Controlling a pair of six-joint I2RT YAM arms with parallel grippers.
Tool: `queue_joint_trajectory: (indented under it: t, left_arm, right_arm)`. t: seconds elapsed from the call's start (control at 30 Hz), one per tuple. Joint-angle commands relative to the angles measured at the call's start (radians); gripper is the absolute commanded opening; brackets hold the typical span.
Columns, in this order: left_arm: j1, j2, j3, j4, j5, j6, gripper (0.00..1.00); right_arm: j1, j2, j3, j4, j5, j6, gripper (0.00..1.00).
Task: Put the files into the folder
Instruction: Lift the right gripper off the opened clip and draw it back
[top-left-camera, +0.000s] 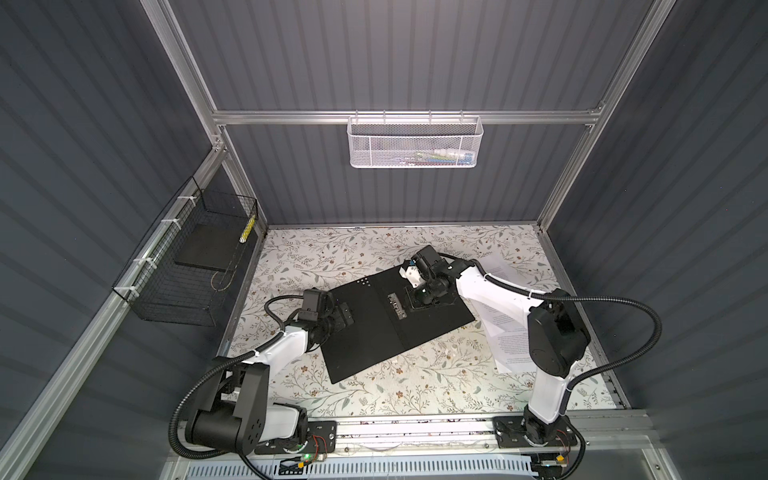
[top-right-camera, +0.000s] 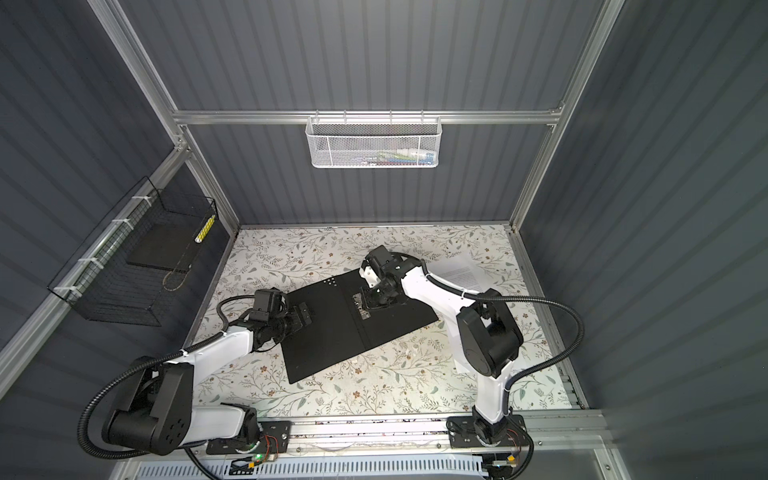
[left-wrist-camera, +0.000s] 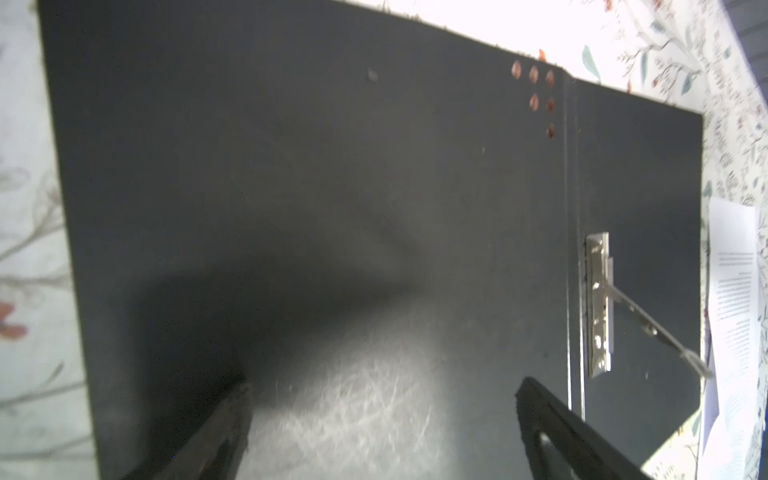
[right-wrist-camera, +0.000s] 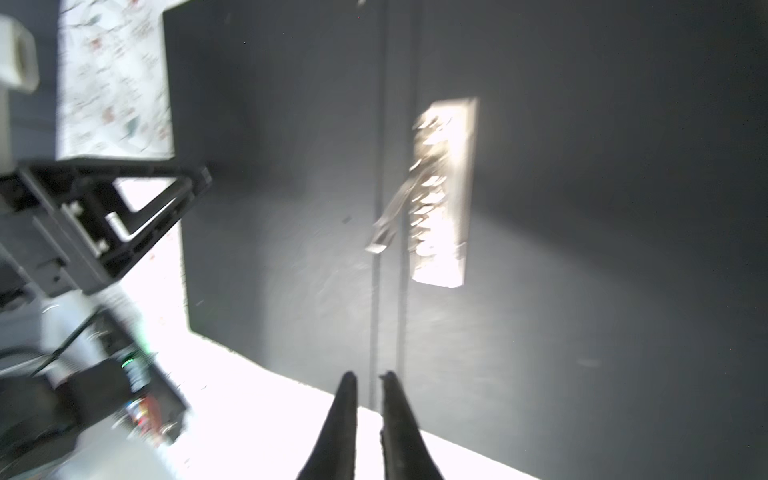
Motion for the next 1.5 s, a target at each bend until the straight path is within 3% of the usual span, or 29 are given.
queue_joint_trajectory:
  t: [0.0, 0.2, 0.63, 0.93, 1.03, 1.17, 1.3, 1.47]
  left_arm:
    - [0.003, -0.022, 0.048, -0.121, 0.041, 0.022, 1.00]
    - [0.004, -0.025, 0.048, -0.115, 0.048, 0.019, 1.00]
    - [0.004, -0.041, 0.064, -0.169, 0.021, 0.047, 1.00]
    - [0.004, -0.069, 0.089, -0.221, -0.007, 0.069, 1.00]
    - [0.003, -0.079, 0.090, -0.229, -0.008, 0.068, 1.00]
    - [0.004, -0.098, 0.086, -0.229, -0.008, 0.061, 1.00]
    - [0.003, -0.091, 0.086, -0.215, 0.000, 0.058, 1.00]
    - [0.002, -0.085, 0.072, -0.184, 0.014, 0.049, 1.00]
  right_arm:
    - [0.000, 0.045, -0.050, 0.116, -0.169, 0.048, 0.11]
    - [-0.023, 0.111, -0.037, 0.203, -0.171, 0.075, 0.07]
    - [-0.046, 0.258, 0.206, 0.171, -0.159, 0.042, 0.07]
    - [-0.058, 0.434, 0.448, 0.029, -0.104, -0.019, 0.17]
    - [-0.061, 0.432, 0.475, 0.022, -0.072, -0.039, 0.21]
    - [-0.072, 0.316, 0.415, 0.028, -0.034, -0.049, 0.27]
    - [-0.098, 0.133, 0.202, 0.114, -0.012, -0.006, 0.27]
    - [-0.106, 0.033, -0.026, 0.164, -0.081, 0.034, 0.09]
